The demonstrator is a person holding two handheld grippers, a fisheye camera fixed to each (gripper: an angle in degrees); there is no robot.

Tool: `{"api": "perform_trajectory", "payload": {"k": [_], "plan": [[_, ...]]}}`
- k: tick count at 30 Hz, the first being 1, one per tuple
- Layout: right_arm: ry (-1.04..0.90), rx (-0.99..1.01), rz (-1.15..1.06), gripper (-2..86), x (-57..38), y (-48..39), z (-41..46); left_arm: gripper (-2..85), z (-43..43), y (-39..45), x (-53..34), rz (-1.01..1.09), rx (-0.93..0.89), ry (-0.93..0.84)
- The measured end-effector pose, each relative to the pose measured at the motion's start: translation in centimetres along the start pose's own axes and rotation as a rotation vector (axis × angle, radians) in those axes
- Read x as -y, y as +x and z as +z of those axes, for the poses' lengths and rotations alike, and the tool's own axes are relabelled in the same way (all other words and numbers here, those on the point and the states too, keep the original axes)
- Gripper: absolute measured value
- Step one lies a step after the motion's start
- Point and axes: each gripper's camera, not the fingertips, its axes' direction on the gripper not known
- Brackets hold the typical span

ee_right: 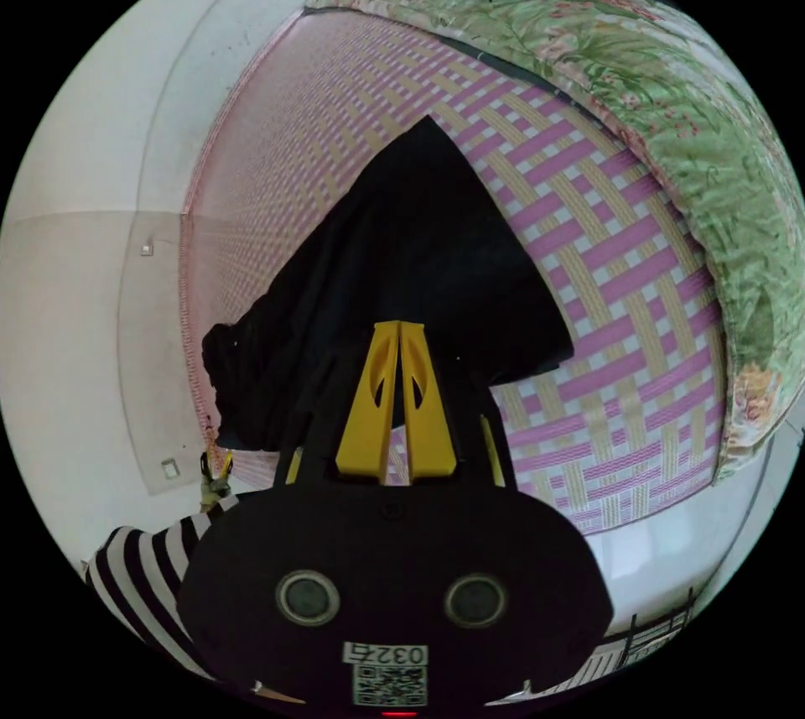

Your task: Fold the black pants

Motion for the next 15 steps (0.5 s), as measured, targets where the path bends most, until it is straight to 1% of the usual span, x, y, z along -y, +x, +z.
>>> {"api": "perform_trajectory", "payload": {"k": [3,5,7,13,15], "plan": [[-0.013,-0.026,0.005,-1.0,1.2,-0.4,1.3,5.9,2.7,2.1,0.9,0.031,0.033,-0.016],[-0.024,-0.085,0.005,-1.0,2.8,-1.2,2.4,2.0,3.7,2.7,2.0,0.010,-0.007,0.015],[-0.021,-0.109,-0.015,-1.0,4.2,-2.0,3.0,0.9,4.0,3.1,3.1,-0.015,-0.060,0.040],[-0.063,-0.101,-0.065,-0.9,10.1,-4.8,4.6,-1.1,3.7,5.6,6.8,0.053,0.011,0.127],[-0.050,-0.118,-0.049,-0.9,11.5,-5.7,4.4,-1.3,3.5,5.5,7.1,0.031,-0.017,0.166]]}}
